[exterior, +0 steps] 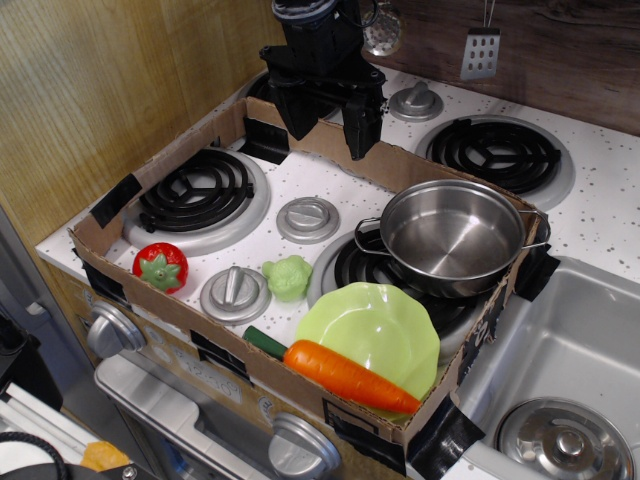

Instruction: Take carrot off plate

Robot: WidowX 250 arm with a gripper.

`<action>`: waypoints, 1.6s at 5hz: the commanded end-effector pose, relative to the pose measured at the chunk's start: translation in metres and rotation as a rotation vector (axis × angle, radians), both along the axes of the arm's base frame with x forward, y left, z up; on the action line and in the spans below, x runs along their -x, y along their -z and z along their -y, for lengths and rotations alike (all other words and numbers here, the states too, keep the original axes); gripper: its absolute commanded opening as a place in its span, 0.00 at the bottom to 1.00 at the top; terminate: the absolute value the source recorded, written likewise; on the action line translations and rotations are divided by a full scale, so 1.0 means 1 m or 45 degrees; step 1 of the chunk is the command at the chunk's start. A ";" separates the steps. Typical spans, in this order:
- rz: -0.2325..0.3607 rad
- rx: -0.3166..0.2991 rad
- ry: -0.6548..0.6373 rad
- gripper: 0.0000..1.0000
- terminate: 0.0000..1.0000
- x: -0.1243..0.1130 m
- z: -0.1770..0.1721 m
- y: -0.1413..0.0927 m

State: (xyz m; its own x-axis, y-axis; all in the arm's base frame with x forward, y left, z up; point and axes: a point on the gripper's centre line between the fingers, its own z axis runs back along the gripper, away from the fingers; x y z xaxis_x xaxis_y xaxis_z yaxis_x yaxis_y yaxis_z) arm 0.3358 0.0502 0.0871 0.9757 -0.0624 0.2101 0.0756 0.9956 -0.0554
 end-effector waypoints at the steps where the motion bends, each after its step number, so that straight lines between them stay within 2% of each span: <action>1: 0.000 0.000 0.000 1.00 0.00 0.000 0.000 0.000; 2: 0.025 -0.107 0.242 1.00 0.00 0.003 -0.004 -0.008; 3: 0.014 -0.155 0.345 1.00 0.00 0.009 0.001 -0.021; 4: 0.003 -0.131 0.560 1.00 0.00 0.026 0.014 -0.030; 5: -0.045 -0.096 0.818 1.00 0.00 0.042 0.026 -0.033; 6: -0.033 -0.003 1.116 1.00 0.00 0.060 0.041 -0.022; 7: -0.028 -0.037 1.285 1.00 0.00 0.078 0.057 -0.010; 8: 0.053 -0.079 1.302 1.00 0.00 0.090 0.067 -0.002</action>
State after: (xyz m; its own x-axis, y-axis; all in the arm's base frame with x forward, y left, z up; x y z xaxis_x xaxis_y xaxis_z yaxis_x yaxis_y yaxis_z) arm 0.2408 -0.0275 0.0783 0.4462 -0.8734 0.1950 0.8924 0.4507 -0.0231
